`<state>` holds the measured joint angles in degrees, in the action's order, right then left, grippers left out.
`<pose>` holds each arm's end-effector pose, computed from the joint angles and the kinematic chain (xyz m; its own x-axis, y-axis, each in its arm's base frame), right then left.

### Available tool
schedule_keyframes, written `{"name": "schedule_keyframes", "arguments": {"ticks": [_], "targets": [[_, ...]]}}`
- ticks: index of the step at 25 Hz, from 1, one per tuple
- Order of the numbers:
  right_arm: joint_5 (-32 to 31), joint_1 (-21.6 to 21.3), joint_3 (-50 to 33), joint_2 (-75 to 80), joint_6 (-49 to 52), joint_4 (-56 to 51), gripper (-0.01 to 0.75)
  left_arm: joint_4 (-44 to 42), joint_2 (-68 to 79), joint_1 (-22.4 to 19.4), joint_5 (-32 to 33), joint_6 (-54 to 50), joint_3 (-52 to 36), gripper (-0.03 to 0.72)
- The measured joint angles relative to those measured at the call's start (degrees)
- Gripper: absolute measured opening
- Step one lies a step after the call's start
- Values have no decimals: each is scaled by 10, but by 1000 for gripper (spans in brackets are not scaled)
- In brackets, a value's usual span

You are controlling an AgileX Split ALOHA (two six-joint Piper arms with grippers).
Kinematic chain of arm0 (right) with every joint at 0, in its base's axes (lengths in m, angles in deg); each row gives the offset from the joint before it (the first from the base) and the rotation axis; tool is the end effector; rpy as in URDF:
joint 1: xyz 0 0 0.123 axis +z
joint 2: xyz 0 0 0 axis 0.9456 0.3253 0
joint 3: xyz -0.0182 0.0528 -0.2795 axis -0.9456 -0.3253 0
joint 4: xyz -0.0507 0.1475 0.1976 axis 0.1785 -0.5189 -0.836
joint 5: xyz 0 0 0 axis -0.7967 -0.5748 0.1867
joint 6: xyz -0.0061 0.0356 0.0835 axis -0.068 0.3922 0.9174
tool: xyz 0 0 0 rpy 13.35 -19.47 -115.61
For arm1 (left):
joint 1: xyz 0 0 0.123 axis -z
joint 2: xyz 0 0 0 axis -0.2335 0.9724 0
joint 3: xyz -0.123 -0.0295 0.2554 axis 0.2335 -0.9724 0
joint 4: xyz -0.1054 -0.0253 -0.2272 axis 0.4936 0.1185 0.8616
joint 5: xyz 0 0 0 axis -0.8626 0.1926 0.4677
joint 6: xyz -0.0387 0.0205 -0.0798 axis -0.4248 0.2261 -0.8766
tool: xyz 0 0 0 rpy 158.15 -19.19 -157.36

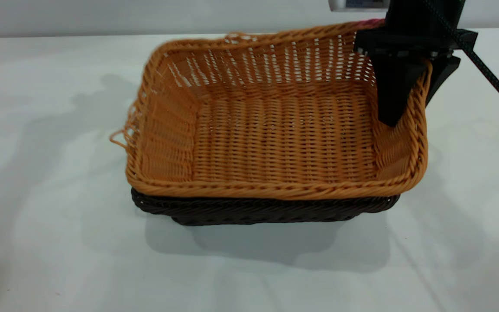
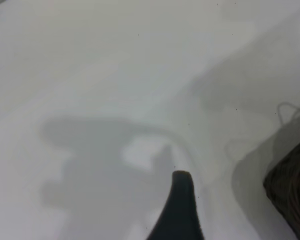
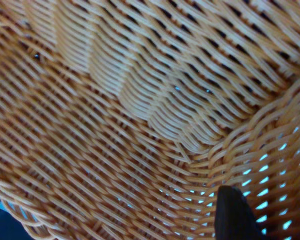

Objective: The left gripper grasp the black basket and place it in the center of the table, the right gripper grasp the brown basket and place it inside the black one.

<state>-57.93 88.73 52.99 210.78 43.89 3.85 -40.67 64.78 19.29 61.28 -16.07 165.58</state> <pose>0.3655 0.1413 0.1247 -0.8655 -0.4744 0.1611 -0.4184 0.8613 0.2883 0.4621 -0.0736 0.2088 -0.7030 0.4005 -0.5877 0.5248 0.8498 -0.0485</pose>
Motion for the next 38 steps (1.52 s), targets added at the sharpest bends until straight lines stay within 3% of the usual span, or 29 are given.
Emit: {"name": "schedule_keyframes", "arguments": {"ticks": [13, 15, 20, 23, 31, 38], "targets": [[0, 0, 21, 36, 16, -5, 256, 0, 0, 0, 1, 0, 0, 582], [0, 0, 31, 36, 16, -5, 319, 0, 0, 0, 1, 0, 0, 582], [0, 0, 57, 36, 16, 1, 571, 0, 0, 0, -1, 0, 0, 582], [-2, 0, 77, 36, 29, 20, 636, 0, -7, 0, -13, 0, 0, 582], [-5, 0, 106, -34, 47, 82, 626, -74, -127, 0, -9, -2, 0, 582], [-15, 0, 111, -189, 49, 91, 609, -104, -280, 0, 67, -61, 0, 582]]}}
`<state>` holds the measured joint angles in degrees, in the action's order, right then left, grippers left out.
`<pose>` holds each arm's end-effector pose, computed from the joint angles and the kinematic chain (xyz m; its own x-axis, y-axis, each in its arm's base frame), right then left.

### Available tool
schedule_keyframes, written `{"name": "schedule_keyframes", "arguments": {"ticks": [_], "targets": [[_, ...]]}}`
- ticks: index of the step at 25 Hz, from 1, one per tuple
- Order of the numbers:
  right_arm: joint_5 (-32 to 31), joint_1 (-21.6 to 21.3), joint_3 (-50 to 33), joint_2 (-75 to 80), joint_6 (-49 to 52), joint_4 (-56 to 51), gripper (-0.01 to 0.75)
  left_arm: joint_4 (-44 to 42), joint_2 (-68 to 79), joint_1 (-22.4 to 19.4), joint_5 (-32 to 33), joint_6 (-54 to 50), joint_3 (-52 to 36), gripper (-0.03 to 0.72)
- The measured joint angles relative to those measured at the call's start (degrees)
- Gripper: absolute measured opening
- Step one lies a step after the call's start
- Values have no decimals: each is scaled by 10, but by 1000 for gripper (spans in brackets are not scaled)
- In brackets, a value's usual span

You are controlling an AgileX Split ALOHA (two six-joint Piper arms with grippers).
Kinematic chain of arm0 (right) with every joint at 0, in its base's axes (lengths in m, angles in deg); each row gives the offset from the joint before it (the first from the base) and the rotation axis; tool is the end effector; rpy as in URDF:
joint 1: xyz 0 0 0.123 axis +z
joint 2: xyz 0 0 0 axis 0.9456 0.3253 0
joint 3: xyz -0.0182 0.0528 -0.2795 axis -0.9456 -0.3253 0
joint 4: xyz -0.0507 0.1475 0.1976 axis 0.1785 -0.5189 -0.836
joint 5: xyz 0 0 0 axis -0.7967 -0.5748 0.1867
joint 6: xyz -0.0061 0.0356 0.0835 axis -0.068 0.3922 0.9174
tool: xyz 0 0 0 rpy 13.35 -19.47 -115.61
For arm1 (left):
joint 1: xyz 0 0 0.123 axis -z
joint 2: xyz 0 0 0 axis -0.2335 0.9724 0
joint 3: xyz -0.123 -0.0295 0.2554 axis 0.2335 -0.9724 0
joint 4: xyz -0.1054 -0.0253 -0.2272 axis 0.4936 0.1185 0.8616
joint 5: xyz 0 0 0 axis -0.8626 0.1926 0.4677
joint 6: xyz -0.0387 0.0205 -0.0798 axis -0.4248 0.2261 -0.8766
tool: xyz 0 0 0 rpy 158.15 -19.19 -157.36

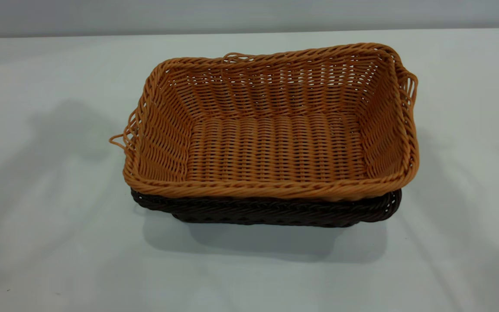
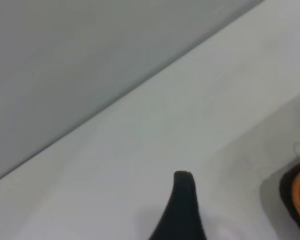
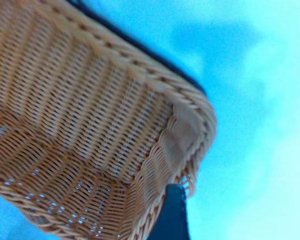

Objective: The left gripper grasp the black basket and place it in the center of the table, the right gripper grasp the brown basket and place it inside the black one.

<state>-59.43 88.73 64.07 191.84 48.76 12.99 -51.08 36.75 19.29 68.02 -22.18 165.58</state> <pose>0.3662 0.1278 0.3002 -0.8465 -0.4516 -0.2821 -0.4855 0.8721 0.0607 0.3625 -0.0554 0.4060 -0.4620 0.4401 -0.7700 0.4834 0.8529 0.1974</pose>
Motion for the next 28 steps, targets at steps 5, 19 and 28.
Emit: {"name": "schedule_keyframes", "arguments": {"ticks": [5, 19, 28], "targets": [[-9, 0, 0, -137, 7, -14, 596, -26, -115, 0, 55, -65, 0, 582], [-21, 0, -83, -411, -15, -215, 593, -97, -327, 0, 191, -239, -60, 582], [-21, 0, -345, -634, -16, -210, 593, -115, -573, 0, 191, -262, -290, 582]]}}
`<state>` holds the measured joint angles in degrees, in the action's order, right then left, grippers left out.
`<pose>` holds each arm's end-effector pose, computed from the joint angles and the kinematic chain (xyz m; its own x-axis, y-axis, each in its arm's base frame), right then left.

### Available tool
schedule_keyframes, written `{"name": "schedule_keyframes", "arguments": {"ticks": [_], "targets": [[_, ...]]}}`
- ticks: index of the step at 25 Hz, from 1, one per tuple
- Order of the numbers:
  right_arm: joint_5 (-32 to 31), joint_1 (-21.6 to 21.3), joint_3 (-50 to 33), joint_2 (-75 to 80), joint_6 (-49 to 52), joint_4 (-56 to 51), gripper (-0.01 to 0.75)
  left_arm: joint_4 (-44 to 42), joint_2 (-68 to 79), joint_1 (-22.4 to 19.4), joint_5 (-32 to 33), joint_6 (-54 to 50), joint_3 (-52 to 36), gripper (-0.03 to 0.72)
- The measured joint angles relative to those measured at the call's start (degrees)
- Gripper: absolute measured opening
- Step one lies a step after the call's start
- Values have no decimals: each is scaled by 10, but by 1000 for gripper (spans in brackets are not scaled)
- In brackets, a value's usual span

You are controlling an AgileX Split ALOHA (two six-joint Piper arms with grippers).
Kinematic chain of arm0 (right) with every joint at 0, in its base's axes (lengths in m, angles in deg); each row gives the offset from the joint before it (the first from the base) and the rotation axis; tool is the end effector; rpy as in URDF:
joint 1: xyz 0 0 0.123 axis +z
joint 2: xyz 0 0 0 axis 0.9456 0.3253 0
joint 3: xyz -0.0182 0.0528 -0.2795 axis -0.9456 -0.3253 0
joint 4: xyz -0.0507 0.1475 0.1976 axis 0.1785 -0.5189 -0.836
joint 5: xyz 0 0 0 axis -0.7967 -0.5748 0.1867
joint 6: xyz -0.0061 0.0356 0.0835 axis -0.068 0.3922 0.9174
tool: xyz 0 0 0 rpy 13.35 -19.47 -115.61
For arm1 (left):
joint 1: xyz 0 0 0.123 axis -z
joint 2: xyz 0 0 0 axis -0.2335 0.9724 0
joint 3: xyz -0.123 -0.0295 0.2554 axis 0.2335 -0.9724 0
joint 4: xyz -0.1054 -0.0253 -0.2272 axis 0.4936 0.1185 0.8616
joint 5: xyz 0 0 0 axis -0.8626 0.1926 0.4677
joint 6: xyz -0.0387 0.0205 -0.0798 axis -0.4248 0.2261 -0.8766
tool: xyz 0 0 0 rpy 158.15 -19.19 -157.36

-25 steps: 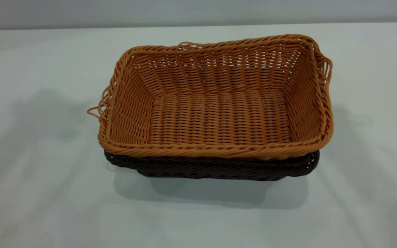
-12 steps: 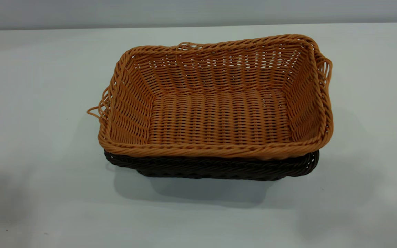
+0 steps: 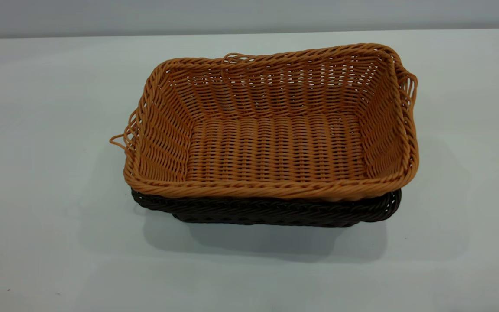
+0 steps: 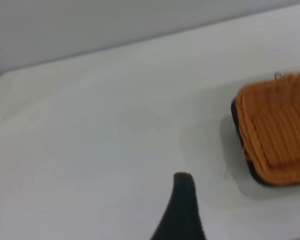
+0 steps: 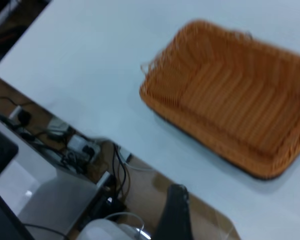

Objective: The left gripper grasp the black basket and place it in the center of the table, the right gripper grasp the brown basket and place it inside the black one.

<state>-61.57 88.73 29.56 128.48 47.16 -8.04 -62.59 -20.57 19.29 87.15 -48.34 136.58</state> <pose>0.0753 0.0667 0.4057 -0.6325 -0.2806 -0.7219 -0.6238 0.7370 0.2602 0.0574 -0.0124 0.4392 -0.4783 0.1630 -0.8629 0.2192 0.9737 0.0624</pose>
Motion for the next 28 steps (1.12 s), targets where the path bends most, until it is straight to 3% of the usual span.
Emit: {"name": "schedule_keyframes", "arguments": {"ticks": [12, 18, 28], "targets": [[22, 0, -286, -321, 0, 86, 593, 0, -203, 0, 0, 0, -222, 582], [45, 0, -337, -415, 4, 139, 593, 0, -261, 0, 0, -1, -289, 582], [56, 0, -342, -429, 10, 146, 593, 5, -281, 0, -16, -4, -386, 582]]}}
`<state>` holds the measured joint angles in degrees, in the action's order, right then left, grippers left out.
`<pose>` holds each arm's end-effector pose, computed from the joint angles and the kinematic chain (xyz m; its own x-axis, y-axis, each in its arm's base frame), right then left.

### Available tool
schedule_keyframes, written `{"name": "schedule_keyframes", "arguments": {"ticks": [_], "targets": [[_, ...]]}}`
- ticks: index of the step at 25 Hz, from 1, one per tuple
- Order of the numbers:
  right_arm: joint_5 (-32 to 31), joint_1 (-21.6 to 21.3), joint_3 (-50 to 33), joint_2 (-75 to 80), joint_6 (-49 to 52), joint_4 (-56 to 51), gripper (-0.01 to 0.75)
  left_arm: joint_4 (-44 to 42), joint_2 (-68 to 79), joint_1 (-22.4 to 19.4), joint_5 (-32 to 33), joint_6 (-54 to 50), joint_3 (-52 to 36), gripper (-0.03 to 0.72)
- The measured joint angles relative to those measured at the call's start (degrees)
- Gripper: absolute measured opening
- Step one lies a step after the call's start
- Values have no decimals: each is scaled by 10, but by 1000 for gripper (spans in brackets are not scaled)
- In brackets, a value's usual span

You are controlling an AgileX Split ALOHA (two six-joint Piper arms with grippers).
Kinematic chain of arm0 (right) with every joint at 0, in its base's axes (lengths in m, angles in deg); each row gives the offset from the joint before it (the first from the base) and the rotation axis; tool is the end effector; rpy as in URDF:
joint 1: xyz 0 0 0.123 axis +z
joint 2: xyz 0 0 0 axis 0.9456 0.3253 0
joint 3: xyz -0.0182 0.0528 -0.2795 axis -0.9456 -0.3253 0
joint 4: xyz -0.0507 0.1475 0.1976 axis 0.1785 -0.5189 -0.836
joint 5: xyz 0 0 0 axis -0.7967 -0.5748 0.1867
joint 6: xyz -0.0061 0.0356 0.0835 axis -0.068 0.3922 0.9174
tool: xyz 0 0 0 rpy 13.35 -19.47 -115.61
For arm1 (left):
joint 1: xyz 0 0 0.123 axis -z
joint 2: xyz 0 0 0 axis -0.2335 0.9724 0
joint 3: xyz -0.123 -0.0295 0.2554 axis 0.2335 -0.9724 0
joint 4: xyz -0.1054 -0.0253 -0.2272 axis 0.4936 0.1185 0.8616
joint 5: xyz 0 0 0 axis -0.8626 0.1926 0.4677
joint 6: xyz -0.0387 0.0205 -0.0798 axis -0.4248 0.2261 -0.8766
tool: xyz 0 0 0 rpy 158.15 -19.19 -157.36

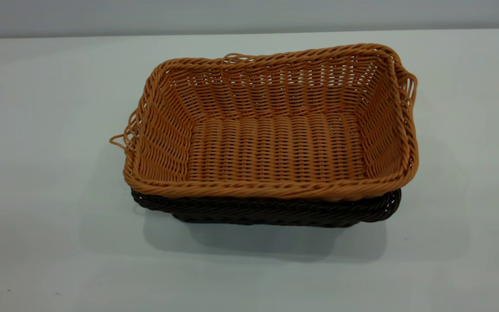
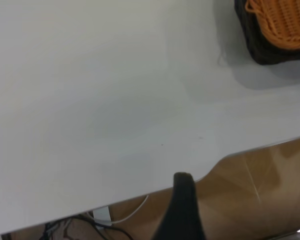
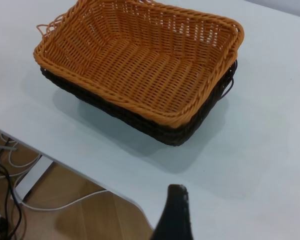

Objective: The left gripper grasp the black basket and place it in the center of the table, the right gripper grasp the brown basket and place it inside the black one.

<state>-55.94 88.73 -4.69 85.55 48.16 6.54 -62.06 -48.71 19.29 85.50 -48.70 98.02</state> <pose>-0.0157 0.0153 0.2636 -0.4532 -0.2802 -0.8462 -0.5311 0.8473 0.0038 0.0096 -0.0083 0.2699 -0.6054 0.1636 -0.7789 0.2255 0.9738 0.0292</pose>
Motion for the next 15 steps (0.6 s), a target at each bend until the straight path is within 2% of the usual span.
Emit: {"name": "schedule_keyframes", "arguments": {"ticks": [15], "targets": [[0, 0, 0, 0, 0, -5, 591, 0, -4, -7, -10, -3, -4, 582]]}}
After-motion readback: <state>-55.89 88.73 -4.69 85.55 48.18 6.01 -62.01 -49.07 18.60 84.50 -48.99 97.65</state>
